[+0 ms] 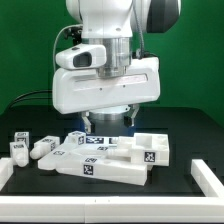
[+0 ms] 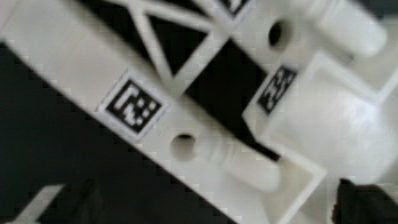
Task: Assemble chair
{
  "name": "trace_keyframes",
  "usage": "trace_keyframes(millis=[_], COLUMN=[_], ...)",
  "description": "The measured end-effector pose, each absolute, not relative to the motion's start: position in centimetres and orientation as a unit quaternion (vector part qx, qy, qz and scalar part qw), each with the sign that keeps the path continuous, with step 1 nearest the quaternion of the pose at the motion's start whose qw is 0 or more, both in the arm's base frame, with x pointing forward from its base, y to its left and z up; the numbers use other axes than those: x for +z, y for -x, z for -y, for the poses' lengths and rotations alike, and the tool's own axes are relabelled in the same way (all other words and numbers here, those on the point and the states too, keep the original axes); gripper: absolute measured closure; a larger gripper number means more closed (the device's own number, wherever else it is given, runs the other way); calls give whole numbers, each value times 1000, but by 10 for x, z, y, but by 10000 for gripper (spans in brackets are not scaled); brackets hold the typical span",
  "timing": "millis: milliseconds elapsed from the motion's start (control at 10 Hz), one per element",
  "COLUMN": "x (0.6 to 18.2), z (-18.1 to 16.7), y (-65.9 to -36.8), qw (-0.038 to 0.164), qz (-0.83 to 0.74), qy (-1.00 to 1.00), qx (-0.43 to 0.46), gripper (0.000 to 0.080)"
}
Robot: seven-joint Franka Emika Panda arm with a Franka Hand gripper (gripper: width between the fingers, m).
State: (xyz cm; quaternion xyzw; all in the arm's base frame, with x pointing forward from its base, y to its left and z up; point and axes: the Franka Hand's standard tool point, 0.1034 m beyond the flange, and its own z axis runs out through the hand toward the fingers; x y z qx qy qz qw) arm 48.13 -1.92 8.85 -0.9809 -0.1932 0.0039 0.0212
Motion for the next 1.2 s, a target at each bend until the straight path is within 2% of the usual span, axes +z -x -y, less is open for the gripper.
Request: trace_keyframes(millis=[100, 300, 600, 1100, 1200], x=[88, 79, 71, 69, 73], z=[19, 33, 48, 47, 40], y=[-482, -487, -492, -491, -493], qw=[21, 11, 9, 8, 8], qz=[193, 288, 401, 419, 390], qy=[981, 957, 916, 908, 921], qx=[3, -10, -9, -5, -7], gripper=[150, 150, 150, 150, 150])
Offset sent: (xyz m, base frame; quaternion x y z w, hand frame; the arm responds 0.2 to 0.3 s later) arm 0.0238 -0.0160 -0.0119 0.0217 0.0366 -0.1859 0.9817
